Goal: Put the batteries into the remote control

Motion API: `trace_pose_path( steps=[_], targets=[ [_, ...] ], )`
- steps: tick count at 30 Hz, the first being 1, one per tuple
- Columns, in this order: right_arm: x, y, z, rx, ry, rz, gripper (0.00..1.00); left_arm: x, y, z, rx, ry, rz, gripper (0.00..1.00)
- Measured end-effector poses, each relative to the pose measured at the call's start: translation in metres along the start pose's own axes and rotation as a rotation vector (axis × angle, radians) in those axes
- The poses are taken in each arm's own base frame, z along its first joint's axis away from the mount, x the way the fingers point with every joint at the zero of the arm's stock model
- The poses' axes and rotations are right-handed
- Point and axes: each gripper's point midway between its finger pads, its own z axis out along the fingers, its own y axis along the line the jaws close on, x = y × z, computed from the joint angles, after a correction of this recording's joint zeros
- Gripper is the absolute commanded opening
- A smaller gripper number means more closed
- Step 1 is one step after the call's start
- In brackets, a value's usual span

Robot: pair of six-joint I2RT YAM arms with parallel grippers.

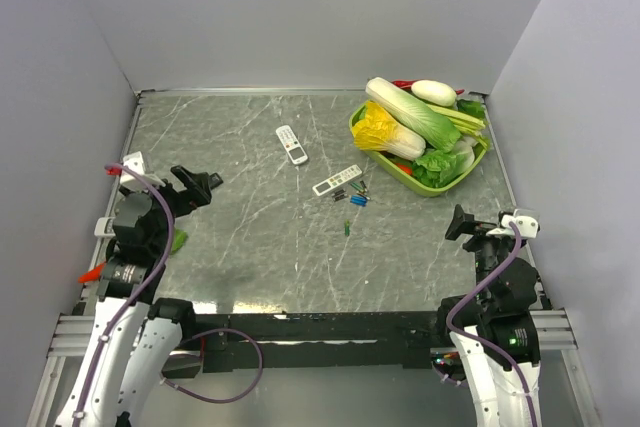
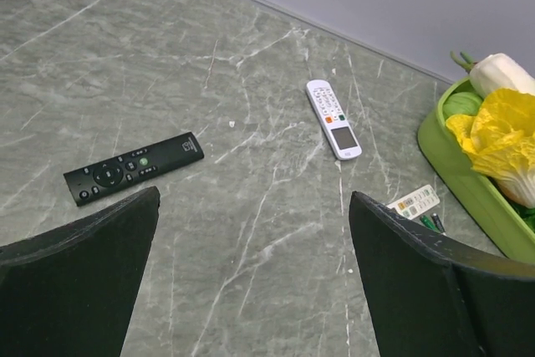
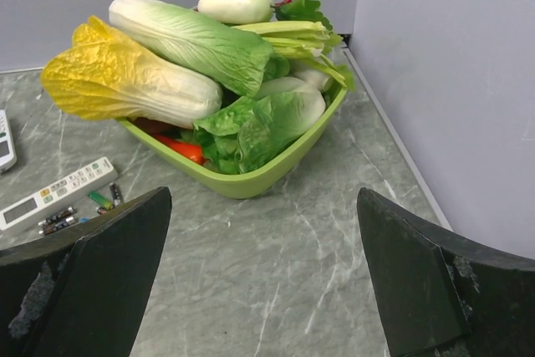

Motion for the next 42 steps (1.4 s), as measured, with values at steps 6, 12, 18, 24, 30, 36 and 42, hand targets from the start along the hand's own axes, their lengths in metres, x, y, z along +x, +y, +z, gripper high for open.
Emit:
trace_pose_path(
  steps=[6, 12, 18, 24, 30, 36, 42],
  targets=[
    [0.003, 0.0, -0.001, 0.005, 0.011, 0.011, 1.0, 0.01, 0.011, 0.013, -0.062, 0.05, -0.011, 0.99],
    [0.004, 0.006, -0.001, -0.025, 0.017, 0.016, 1.0, 0.03, 0.041, 0.036, -0.233, 0.15, -0.052, 0.97],
    [0.007, 0.012, -0.002, -0.058, 0.03, 0.016, 1.0, 0.05, 0.103, 0.064, -0.55, 0.281, -0.119, 0.97],
    [0.011, 0.017, -0.003, -0.084, 0.044, 0.014, 1.0, 0.057, 0.188, 0.077, -0.878, 0.342, -0.229, 0.97],
    [0.011, 0.018, -0.003, -0.091, 0.045, 0.014, 1.0, 0.067, 0.243, 0.076, -1.086, 0.354, -0.326, 0.97],
    [0.011, 0.019, -0.004, -0.093, 0.045, 0.014, 1.0, 0.089, 0.28, 0.073, -1.2, 0.386, -0.403, 0.97],
    [0.011, 0.019, -0.004, -0.094, 0.045, 0.014, 1.0, 0.101, 0.289, 0.069, -1.246, 0.388, -0.454, 0.97]
  ],
)
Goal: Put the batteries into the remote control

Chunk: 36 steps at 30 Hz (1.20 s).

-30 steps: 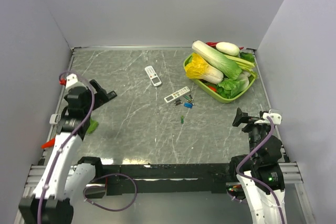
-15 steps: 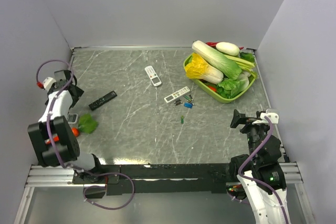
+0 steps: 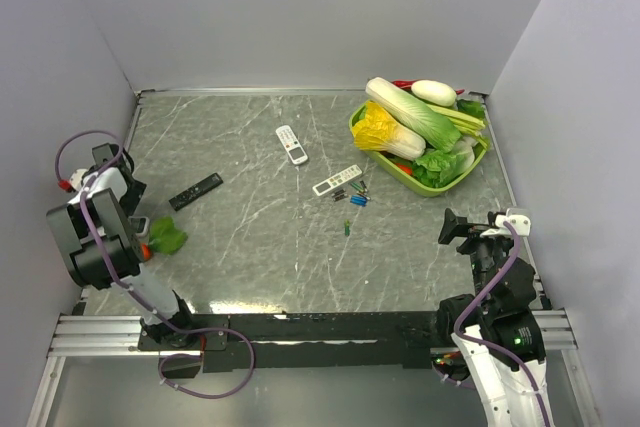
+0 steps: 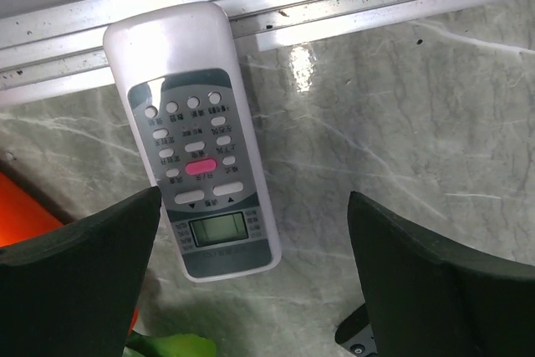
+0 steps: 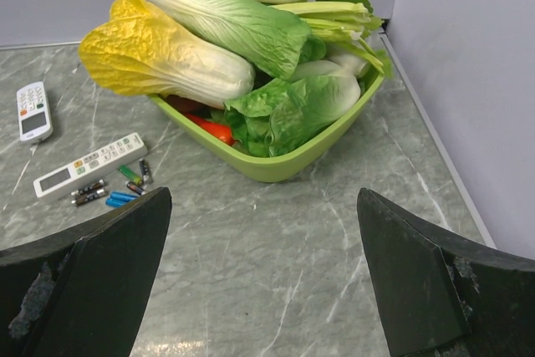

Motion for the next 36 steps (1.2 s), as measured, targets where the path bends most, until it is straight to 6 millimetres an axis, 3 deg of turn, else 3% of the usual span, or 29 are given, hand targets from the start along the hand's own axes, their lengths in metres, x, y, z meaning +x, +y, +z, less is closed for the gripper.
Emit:
trace_pose_path(
  steps=[13, 18, 22, 29, 33, 36],
  targets=[
    [0.0, 0.0, 0.0, -0.002, 0.0, 0.0, 1.0, 0.015, 0.002, 0.017, -0.028, 0.044, -0.011, 0.97],
    [0.0, 0.0, 0.0, -0.002, 0.0, 0.0, 1.0, 0.022, -0.007, 0.014, -0.015, 0.038, 0.027, 0.75],
    [0.0, 0.0, 0.0, -0.001, 0.0, 0.0, 1.0, 0.035, -0.029, 0.006, 0.032, 0.031, 0.104, 0.56],
    [0.0, 0.0, 0.0, -0.001, 0.0, 0.0, 1.0, 0.056, -0.053, -0.007, 0.119, 0.045, 0.23, 0.39],
    [0.0, 0.0, 0.0, -0.001, 0.0, 0.0, 1.0, 0.075, -0.074, -0.02, 0.205, 0.066, 0.331, 0.39],
    [0.0, 0.0, 0.0, -0.001, 0.0, 0.0, 1.0, 0.092, -0.092, -0.032, 0.283, 0.083, 0.406, 0.32]
  ],
)
